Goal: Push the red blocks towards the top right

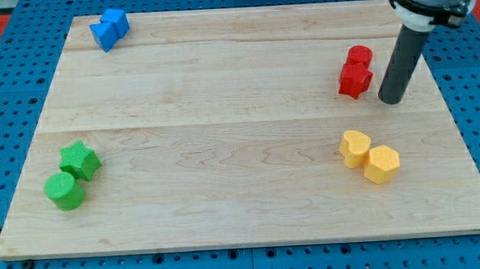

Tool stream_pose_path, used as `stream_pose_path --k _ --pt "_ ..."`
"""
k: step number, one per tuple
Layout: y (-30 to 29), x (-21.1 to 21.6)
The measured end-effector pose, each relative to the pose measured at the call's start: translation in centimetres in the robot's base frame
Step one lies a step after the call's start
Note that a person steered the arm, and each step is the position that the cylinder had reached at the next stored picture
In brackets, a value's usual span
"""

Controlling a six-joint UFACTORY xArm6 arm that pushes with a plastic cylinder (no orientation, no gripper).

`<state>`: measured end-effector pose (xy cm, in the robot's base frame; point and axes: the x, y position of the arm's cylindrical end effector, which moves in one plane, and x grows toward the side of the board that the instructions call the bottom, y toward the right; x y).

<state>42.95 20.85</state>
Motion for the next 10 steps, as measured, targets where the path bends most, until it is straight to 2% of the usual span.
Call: stream_pose_path --k 2,3,10 --pt "-7.7 0.9" --pt "-4.4 -0.5" --pt "-1.7 -12.2"
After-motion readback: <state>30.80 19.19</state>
